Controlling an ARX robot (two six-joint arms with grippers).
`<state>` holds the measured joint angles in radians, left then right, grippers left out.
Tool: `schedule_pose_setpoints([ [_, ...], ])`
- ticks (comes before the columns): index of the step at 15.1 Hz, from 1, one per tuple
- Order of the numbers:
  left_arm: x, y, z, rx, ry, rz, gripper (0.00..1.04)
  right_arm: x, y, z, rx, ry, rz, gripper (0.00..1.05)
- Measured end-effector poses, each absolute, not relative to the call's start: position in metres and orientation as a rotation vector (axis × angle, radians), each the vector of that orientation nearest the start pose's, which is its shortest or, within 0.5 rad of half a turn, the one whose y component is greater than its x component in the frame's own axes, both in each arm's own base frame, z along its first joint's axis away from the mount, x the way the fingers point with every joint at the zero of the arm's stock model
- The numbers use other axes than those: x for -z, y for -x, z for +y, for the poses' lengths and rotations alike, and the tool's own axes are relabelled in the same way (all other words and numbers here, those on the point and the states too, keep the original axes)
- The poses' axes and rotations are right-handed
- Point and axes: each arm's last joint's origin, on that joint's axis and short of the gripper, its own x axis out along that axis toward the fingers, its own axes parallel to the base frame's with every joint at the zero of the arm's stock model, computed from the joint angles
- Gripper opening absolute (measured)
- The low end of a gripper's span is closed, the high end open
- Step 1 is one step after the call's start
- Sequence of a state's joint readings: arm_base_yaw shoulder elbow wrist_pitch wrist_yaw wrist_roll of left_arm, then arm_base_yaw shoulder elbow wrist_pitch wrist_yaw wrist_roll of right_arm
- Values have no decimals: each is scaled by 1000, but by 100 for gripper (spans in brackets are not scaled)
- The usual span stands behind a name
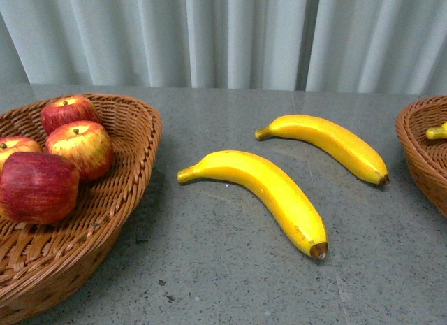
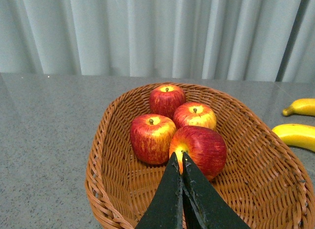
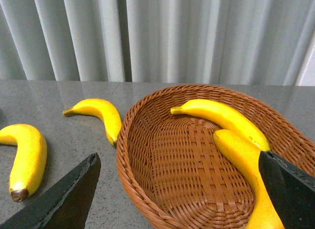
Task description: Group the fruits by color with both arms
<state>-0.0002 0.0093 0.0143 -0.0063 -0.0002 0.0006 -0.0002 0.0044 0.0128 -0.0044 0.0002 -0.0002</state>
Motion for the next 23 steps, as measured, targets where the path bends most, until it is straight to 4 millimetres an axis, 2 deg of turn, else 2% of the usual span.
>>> schedule_pose_setpoints([
  [5,-167,-97,0,0,0,-2,2,-167,-97,0,0,0,-4,98],
  [10,-167,-97,0,0,-1,-2,64,-167,-97,0,0,0,-4,98],
  [11,-167,-97,0,0,-1,-1,89,-167,-97,0,0,0,-4,98],
  [12,-167,-97,0,0,-1,-1,99,-167,-97,0,0,0,-4,98],
  [23,-167,-97,0,0,-1,-1,98,-169,-98,0,-36,-21,-21,98],
])
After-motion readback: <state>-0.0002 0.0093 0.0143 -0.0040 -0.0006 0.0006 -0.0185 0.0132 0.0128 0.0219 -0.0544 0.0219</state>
